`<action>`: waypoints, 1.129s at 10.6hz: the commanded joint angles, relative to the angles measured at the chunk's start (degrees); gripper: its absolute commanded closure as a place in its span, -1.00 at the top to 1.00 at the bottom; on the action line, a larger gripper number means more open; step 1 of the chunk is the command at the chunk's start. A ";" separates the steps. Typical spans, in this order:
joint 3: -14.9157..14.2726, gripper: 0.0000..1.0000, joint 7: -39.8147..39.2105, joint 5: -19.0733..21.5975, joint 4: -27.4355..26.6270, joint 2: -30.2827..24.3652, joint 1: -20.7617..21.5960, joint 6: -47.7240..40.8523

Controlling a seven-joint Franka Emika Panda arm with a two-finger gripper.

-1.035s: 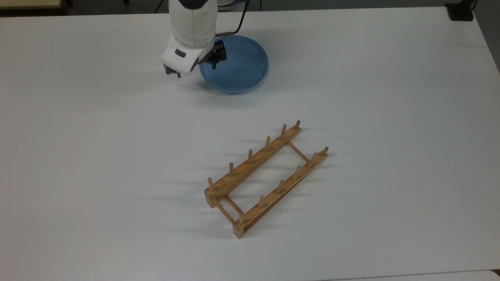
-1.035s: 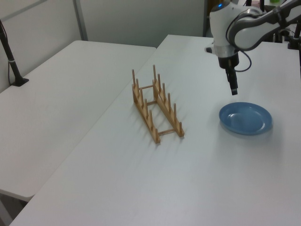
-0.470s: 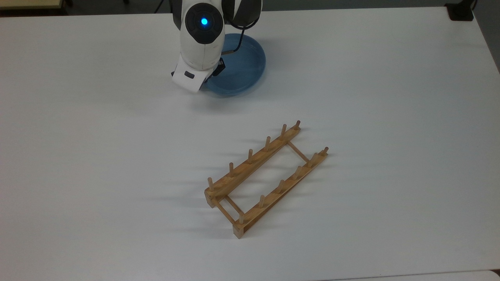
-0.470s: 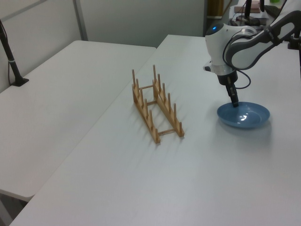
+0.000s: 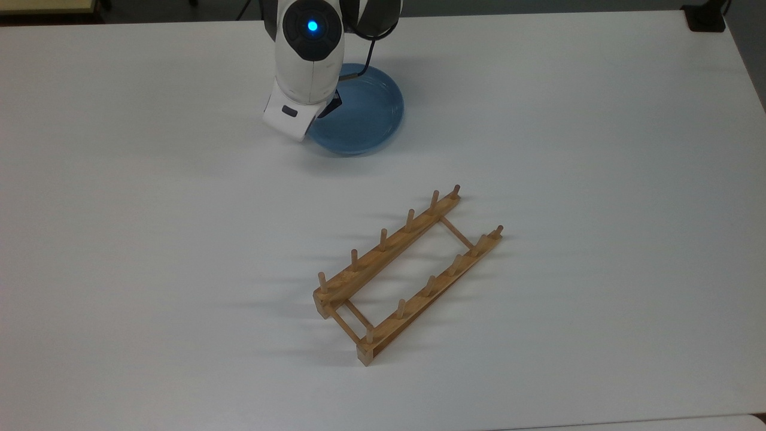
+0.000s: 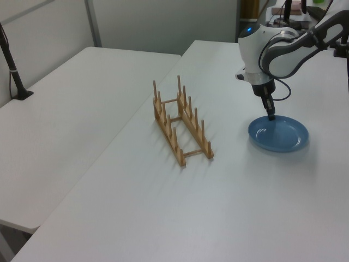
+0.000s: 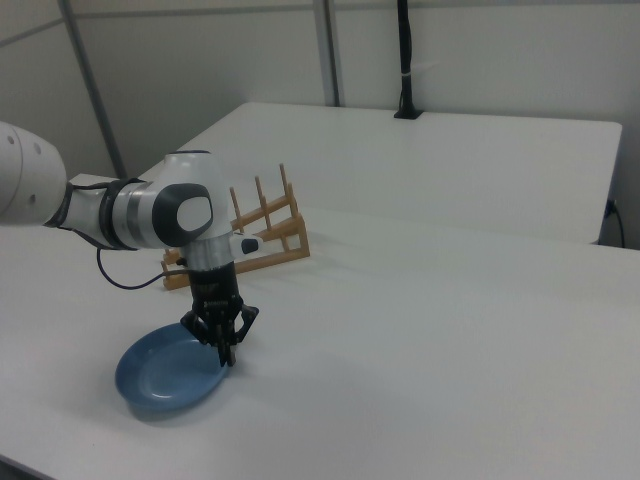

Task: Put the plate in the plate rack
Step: 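Lift the plate by its rim and tilt it upright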

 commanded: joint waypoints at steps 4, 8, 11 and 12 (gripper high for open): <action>-0.03 -1.00 0.61 0.20 13.21 -0.26 0.38 -8.18; 0.23 -1.00 0.35 1.08 27.20 -0.70 2.49 -19.17; 0.23 -1.00 0.17 2.14 36.61 -1.32 3.81 -27.26; 0.23 -1.00 0.69 1.96 38.20 -1.40 3.98 -27.46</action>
